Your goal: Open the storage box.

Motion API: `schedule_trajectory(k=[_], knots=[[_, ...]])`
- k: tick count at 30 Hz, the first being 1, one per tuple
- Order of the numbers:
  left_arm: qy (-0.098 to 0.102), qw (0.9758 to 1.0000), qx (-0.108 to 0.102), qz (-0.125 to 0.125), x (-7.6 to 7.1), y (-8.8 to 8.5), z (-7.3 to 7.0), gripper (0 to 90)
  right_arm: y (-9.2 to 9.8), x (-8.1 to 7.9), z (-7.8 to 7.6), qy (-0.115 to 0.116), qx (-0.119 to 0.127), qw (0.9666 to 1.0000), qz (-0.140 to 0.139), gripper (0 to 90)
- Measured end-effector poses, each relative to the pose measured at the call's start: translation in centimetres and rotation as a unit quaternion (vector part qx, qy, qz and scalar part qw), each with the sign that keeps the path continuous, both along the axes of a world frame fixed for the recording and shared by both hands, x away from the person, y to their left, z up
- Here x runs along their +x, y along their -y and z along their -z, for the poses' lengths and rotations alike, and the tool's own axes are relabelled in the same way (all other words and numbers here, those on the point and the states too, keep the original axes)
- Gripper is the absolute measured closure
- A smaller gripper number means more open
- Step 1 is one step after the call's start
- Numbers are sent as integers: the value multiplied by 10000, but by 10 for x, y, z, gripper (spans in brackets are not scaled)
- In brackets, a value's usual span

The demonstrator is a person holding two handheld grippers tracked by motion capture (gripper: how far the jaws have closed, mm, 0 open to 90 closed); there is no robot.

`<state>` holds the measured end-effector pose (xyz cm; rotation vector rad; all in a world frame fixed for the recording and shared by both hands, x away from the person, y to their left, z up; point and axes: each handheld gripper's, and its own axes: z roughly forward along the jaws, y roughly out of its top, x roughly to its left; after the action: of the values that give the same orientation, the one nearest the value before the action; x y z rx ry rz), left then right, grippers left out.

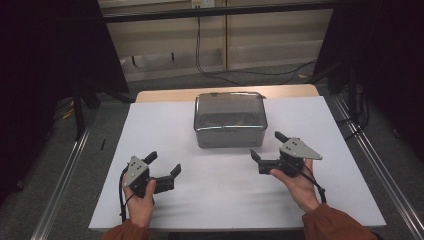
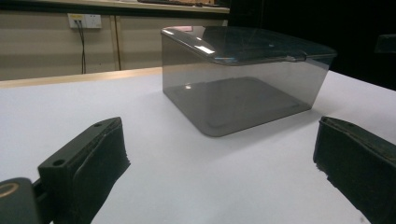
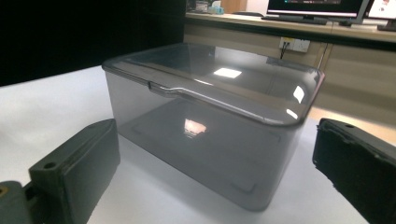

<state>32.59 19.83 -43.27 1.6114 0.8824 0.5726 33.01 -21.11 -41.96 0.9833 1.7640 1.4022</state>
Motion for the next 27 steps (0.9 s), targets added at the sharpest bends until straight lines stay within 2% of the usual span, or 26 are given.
schedule_trajectory(k=[7, 9, 14, 15, 17, 19, 26, 27], knots=[[115, 9999, 95, -15, -1, 1, 0, 26, -10, 9, -6, 217, -137, 9996, -113, 5], [104, 9998, 144, -10, -1, 1, 0, 26, -16, 15, -10, 334, -317, 9988, -150, 5], [161, 9997, 207, 4, -1, 1, 0, 25, -22, 20, -12, 421, -506, 9976, -227, 12], [187, 9996, 194, 27, -1, 2, 0, 25, -26, 22, -12, 360, -693, 9967, -232, 33], [198, 9996, 196, 53, -1, 2, 0, 25, -27, 23, -12, 341, -719, 9966, -231, 34], [211, 9995, 234, 59, -1, 3, 0, 25, -31, 26, -14, 438, -913, 9947, -202, 45], [210, 9995, 221, -3, 0, 4, 0, 25, -39, 30, -17, 601, -1212, 9903, -306, 60], [208, 9994, 270, 10, 0, 3, 0, 24, -41, 32, -17, 698, -1370, 9875, -350, 70]])
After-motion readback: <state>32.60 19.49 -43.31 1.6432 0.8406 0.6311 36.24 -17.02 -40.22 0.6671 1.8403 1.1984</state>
